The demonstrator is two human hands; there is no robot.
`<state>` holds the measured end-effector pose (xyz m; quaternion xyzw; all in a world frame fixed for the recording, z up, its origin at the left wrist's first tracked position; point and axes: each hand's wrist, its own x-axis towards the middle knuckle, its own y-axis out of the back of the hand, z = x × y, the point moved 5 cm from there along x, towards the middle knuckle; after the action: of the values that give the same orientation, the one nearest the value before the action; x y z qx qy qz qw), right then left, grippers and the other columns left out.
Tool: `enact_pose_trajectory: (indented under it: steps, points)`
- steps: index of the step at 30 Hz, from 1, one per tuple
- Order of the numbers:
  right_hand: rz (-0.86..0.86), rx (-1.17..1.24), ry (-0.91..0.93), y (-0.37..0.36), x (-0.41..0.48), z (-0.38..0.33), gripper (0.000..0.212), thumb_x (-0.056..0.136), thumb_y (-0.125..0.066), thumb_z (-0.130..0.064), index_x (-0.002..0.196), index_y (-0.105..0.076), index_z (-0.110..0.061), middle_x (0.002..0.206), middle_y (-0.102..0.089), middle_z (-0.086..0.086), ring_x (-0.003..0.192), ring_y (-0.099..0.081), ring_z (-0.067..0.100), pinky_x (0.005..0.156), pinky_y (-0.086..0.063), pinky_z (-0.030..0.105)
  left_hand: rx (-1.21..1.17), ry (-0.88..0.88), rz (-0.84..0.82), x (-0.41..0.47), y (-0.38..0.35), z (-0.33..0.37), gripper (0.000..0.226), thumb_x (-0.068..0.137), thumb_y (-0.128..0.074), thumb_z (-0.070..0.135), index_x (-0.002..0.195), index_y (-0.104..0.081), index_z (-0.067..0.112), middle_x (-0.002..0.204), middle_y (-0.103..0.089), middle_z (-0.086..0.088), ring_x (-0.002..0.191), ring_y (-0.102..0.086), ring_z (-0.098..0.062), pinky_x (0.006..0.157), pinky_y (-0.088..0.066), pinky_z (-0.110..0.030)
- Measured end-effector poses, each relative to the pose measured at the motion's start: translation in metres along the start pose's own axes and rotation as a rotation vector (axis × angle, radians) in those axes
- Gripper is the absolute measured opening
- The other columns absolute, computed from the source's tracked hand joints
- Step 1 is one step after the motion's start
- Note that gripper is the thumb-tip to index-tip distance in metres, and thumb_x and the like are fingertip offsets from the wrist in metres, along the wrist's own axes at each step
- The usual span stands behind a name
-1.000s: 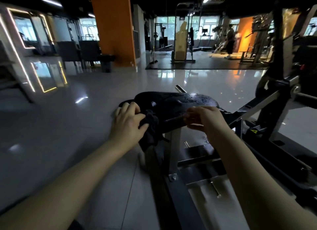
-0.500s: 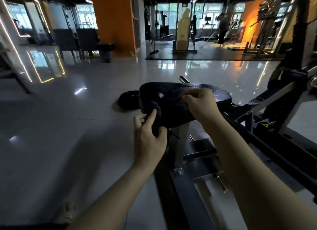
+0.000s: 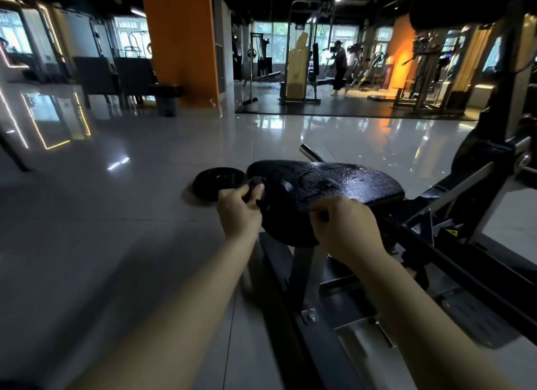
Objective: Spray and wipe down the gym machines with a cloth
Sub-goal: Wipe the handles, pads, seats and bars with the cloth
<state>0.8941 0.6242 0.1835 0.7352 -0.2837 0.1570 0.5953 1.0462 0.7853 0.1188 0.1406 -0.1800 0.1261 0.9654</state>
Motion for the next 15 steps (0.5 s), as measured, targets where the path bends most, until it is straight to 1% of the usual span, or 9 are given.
enact_pose_trajectory:
  steps: [3, 5, 6, 7, 8, 9, 10, 13, 15]
  points:
    - [0.059, 0.005, -0.052, 0.003, 0.003, -0.002, 0.014, 0.086, -0.063, -0.022, 0.077, -0.072, -0.015, 0.07, -0.069, 0.008, 0.07, -0.062, 0.038, 0.056, -0.039, 0.034, -0.157, 0.006, -0.055, -0.062, 0.011, 0.028, 0.039, 0.092, -0.072, 0.039, 0.119, -0.075, 0.012, 0.109, -0.056, -0.002, 0.105, -0.06, -0.018, 0.1, -0.05, -0.03]
    - [0.076, 0.005, -0.093, 0.003, 0.01, -0.001, 0.015, 0.086, -0.064, -0.023, 0.077, -0.073, -0.015, 0.069, -0.069, 0.008, 0.068, -0.063, 0.038, 0.057, -0.048, 0.035, -0.184, -0.055, -0.037, -0.089, 0.01, 0.028, 0.041, 0.092, -0.074, 0.034, 0.129, -0.071, 0.018, 0.112, -0.053, 0.001, 0.105, -0.052, -0.004, 0.1, -0.041, -0.013]
    - [0.082, 0.011, -0.117, 0.003, 0.011, 0.0, 0.018, 0.087, -0.063, -0.024, 0.076, -0.072, -0.013, 0.067, -0.068, 0.008, 0.066, -0.062, 0.037, 0.057, -0.05, 0.036, -0.187, -0.083, -0.034, -0.093, 0.008, 0.025, 0.044, 0.091, -0.074, 0.037, 0.132, -0.069, 0.022, 0.115, -0.053, 0.0, 0.104, -0.05, 0.001, 0.101, -0.038, -0.009]
    - [0.087, 0.018, -0.136, 0.003, 0.013, 0.001, 0.02, 0.087, -0.063, -0.024, 0.073, -0.07, -0.01, 0.064, -0.066, 0.008, 0.064, -0.061, 0.037, 0.057, -0.051, 0.036, -0.19, -0.084, -0.038, -0.091, 0.007, 0.022, 0.046, 0.091, -0.072, 0.044, 0.133, -0.068, 0.025, 0.117, -0.053, 0.0, 0.104, -0.05, 0.001, 0.104, -0.039, -0.013]
    - [0.092, 0.025, -0.15, 0.002, 0.014, 0.002, 0.023, 0.087, -0.063, -0.024, 0.071, -0.068, -0.008, 0.061, -0.064, 0.008, 0.062, -0.059, 0.037, 0.056, -0.05, 0.036, -0.195, -0.082, -0.03, -0.085, 0.004, 0.018, 0.05, 0.089, -0.068, 0.052, 0.133, -0.068, 0.027, 0.116, -0.052, 0.002, 0.104, -0.053, -0.003, 0.105, -0.044, -0.023]
    - [0.096, 0.029, -0.163, 0.001, 0.015, 0.002, 0.024, 0.087, -0.063, -0.024, 0.07, -0.066, -0.007, 0.06, -0.062, 0.008, 0.061, -0.058, 0.036, 0.056, -0.05, 0.037, -0.198, -0.071, -0.02, -0.078, 0.004, 0.018, 0.054, 0.087, -0.063, 0.059, 0.131, -0.069, 0.029, 0.114, -0.049, 0.006, 0.104, -0.057, -0.007, 0.103, -0.049, -0.033]
    - [0.103, 0.027, -0.173, 0.0, 0.017, 0.002, 0.025, 0.087, -0.063, -0.024, 0.07, -0.066, -0.007, 0.061, -0.062, 0.008, 0.062, -0.058, 0.037, 0.058, -0.051, 0.037, -0.207, -0.066, -0.01, -0.071, 0.003, 0.017, 0.057, 0.086, -0.058, 0.064, 0.129, -0.07, 0.029, 0.111, -0.047, 0.008, 0.102, -0.057, -0.009, 0.099, -0.051, -0.037]
    - [0.113, -0.001, -0.18, -0.006, 0.017, -0.003, 0.021, 0.089, -0.061, -0.024, 0.076, -0.07, -0.01, 0.068, -0.066, 0.008, 0.069, -0.06, 0.038, 0.061, -0.052, 0.038, -0.221, -0.061, -0.035, -0.048, -0.003, 0.019, 0.047, 0.091, -0.064, 0.054, 0.127, -0.071, 0.024, 0.112, -0.046, 0.006, 0.101, -0.051, -0.004, 0.09, -0.041, -0.021]
    - [0.128, -0.015, -0.158, -0.011, 0.015, -0.009, 0.017, 0.088, -0.061, -0.02, 0.076, -0.07, -0.012, 0.069, -0.064, 0.007, 0.07, -0.06, 0.037, 0.058, -0.046, 0.036, -0.198, -0.075, -0.054, -0.027, -0.005, 0.016, 0.036, 0.095, -0.069, 0.04, 0.124, -0.074, 0.018, 0.112, -0.046, 0.001, 0.102, -0.052, -0.012, 0.087, -0.041, -0.023]
